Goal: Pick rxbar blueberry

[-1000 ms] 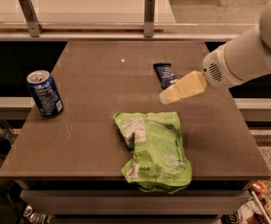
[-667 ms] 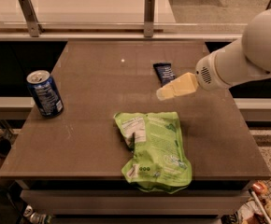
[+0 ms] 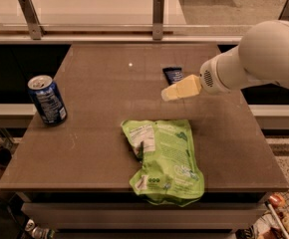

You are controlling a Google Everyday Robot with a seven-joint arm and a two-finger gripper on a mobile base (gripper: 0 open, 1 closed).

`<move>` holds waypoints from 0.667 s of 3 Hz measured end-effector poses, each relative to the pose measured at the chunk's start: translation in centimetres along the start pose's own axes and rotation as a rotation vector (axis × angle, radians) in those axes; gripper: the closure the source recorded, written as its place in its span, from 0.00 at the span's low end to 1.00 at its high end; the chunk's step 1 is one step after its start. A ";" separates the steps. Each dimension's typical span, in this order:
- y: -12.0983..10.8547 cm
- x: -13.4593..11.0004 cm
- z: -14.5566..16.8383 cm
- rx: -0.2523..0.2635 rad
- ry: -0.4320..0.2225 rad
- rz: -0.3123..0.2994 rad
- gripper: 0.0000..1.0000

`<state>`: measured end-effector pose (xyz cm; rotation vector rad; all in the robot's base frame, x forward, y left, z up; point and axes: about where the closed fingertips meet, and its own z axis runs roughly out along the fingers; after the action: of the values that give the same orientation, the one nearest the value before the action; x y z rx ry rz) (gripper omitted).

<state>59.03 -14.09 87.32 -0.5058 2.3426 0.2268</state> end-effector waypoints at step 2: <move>0.8 -2.2 3.8 -0.040 -0.077 -0.021 0.00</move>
Offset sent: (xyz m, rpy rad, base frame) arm 0.0604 0.0427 -0.0241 0.0882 -0.1064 0.0655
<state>62.51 -11.56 86.12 -0.5310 2.2608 0.2789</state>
